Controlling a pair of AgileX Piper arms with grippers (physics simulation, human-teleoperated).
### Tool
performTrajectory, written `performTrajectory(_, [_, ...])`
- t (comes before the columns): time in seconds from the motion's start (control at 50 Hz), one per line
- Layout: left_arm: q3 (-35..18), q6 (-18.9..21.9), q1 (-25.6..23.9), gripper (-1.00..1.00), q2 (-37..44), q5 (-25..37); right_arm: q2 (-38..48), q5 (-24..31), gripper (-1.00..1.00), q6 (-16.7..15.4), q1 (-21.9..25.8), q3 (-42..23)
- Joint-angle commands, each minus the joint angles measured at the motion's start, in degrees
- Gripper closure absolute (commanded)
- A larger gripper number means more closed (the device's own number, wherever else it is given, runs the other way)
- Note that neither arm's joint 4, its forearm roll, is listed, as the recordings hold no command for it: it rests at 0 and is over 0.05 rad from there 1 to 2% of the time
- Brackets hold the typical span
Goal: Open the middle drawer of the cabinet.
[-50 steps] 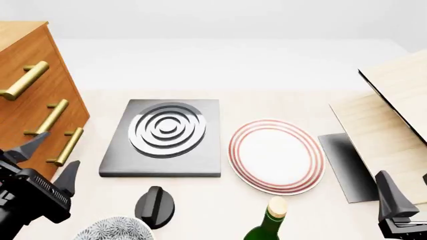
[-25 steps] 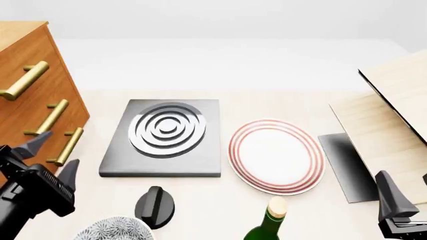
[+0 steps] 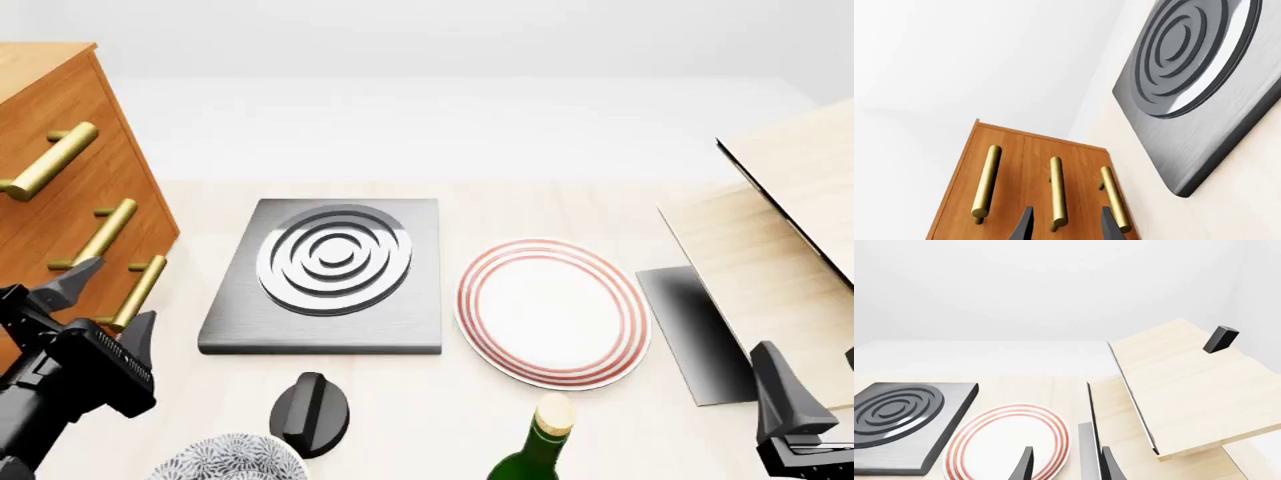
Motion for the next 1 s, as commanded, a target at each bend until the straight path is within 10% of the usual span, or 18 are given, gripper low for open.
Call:
performTrajectory(0.02, [-0.28,-1.59,0.45,-1.0,5.07,-4.83,0.0,-0.19,-1.0,0.06,-0.01,-0.08])
performTrajectory(1.0, [-2.36,-1.01,7.36,-1.0,18.1,-17.69,0.0,-0.18,-1.0,0.06,-0.02,-0.08])
